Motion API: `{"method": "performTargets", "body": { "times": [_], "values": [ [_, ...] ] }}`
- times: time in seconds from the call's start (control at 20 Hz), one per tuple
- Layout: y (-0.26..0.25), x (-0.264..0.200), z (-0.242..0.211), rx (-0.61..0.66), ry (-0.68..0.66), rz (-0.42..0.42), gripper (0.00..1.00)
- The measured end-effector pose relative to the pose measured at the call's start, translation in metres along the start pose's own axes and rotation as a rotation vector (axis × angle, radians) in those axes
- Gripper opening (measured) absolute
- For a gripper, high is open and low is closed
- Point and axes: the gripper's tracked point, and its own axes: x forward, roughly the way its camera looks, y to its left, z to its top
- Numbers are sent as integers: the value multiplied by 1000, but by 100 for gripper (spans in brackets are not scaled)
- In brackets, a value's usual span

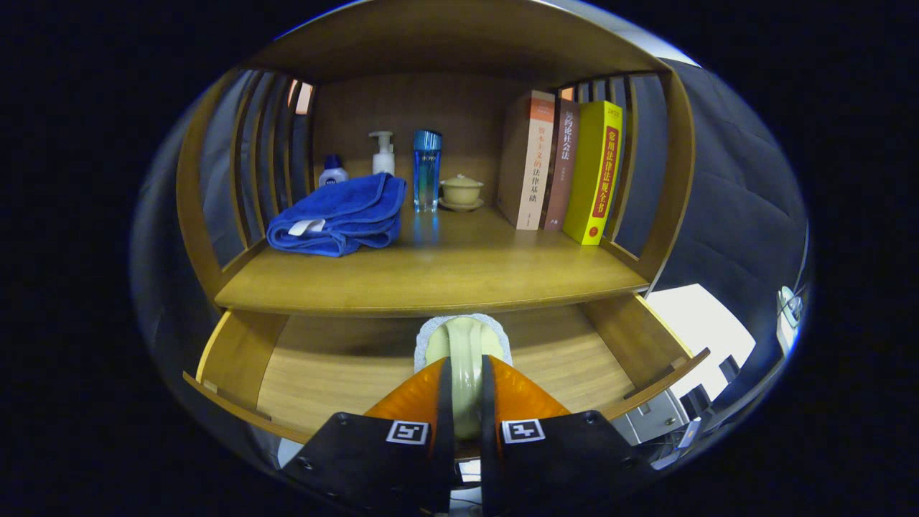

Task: Pull open the drawer, take out the items inside it, and place them on the countertop above the cabinet.

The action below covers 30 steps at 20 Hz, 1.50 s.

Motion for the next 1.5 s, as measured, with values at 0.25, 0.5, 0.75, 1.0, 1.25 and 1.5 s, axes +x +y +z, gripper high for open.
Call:
{"method": "performTargets", "body": {
  "times": [0.25, 0.5, 0.75, 1.0, 1.25, 1.5],
  "values": [
    [1, -17, 3, 21, -189, 21, 24],
    [-2, -48, 49, 38, -360, 7, 24],
    [-2, -47, 96, -26, -355, -10, 24],
    [-3, -15, 128, -94, -257, -37, 24],
    [14, 50, 134, -124, -100, -11, 24],
    [34, 107, 106, -56, 0, 63, 24]
  ]
}}
